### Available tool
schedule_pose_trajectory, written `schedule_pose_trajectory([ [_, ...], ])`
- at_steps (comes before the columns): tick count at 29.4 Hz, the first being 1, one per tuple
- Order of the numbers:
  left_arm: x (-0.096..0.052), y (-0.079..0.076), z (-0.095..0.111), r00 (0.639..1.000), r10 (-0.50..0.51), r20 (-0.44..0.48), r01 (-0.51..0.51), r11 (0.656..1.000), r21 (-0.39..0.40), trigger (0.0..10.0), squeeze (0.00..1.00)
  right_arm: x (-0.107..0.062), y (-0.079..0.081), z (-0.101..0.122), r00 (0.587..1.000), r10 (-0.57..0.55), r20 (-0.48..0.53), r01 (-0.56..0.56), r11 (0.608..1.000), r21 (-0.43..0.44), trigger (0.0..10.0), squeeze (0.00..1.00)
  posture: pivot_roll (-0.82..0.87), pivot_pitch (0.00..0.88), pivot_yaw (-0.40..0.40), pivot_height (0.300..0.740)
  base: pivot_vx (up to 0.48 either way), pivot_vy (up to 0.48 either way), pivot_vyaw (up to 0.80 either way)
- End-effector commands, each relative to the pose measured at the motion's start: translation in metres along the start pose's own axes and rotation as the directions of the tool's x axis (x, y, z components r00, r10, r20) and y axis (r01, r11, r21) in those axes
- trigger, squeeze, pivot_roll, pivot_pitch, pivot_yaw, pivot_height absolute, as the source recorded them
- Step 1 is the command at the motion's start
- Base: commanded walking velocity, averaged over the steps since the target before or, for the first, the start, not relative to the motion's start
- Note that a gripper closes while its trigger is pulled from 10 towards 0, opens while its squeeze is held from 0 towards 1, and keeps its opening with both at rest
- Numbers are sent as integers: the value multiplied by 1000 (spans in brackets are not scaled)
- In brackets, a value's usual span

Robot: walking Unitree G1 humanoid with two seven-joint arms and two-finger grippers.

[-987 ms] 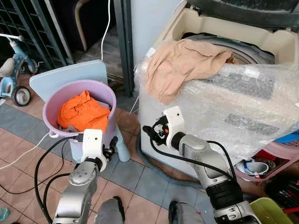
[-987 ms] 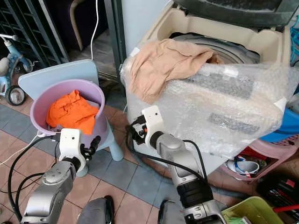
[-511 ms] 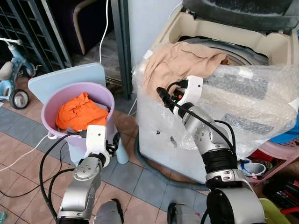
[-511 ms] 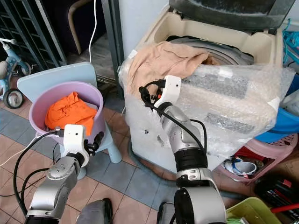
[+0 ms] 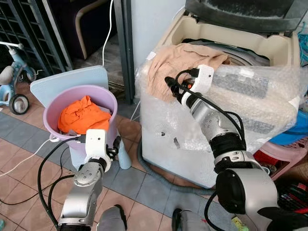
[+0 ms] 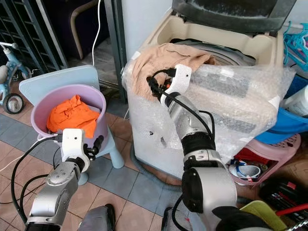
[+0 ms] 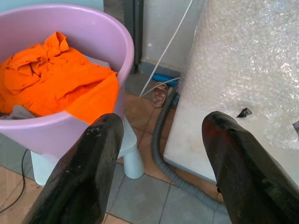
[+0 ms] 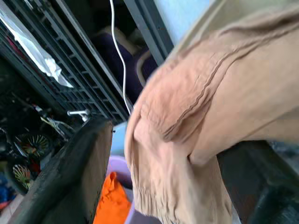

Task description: Clothes washing

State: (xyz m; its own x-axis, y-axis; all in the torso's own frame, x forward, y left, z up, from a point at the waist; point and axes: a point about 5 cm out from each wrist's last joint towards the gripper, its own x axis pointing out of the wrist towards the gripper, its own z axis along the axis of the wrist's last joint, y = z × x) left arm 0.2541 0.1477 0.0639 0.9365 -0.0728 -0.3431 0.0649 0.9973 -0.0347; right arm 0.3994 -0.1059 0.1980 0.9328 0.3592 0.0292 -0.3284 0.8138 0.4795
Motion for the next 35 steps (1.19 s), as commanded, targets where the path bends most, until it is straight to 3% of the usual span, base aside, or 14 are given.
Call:
schedule_pose_trajectory([
  [1,-1,-2,-1,1000,-6,2,6,1000,4,10000,0,4,8,32,993,65,103,-65,998,0,10000,0,-5,66,-10,740,0,0,0],
  [3,-1,-2,-2,1000,-8,1,8,1000,5,10000,0,5,11,44,988,93,122,-92,996,-12,10000,0,-10,68,-10,740,0,0,0],
  [5,-1,-3,-2,1000,-9,-1,9,1000,2,10000,0,3,12,56,980,144,134,-134,988,-78,10000,0,-11,68,-11,740,0,0,0],
  [9,-1,-3,-2,1000,-9,0,9,1000,1,10000,0,-6,12,56,959,249,137,-232,964,-127,10000,0,-13,68,-10,740,0,0,0],
  [13,-1,-2,-2,1000,-9,2,9,1000,3,10000,0,-15,6,58,946,256,198,-229,962,-150,10000,0,-15,68,-6,740,0,0,0],
  [16,-1,-2,-2,1000,-11,5,11,1000,6,10000,0,-21,-3,63,950,182,253,-122,964,-237,10000,0,-19,66,0,740,0,0,0],
  [19,0,-2,-1,1000,-15,5,15,1000,9,10000,0,-24,-17,53,976,53,210,42,905,-424,10000,0,-24,67,5,740,0,0,0],
  [27,1,-2,5,998,-41,40,41,999,-4,10000,0,-37,-25,38,979,20,204,71,900,-431,10000,0,-32,65,15,740,60,0,0],
  [35,3,-2,9,997,-53,60,53,999,-2,10000,0,-34,-21,40,977,22,213,79,889,-452,10000,0,-28,56,14,740,262,0,0],
])
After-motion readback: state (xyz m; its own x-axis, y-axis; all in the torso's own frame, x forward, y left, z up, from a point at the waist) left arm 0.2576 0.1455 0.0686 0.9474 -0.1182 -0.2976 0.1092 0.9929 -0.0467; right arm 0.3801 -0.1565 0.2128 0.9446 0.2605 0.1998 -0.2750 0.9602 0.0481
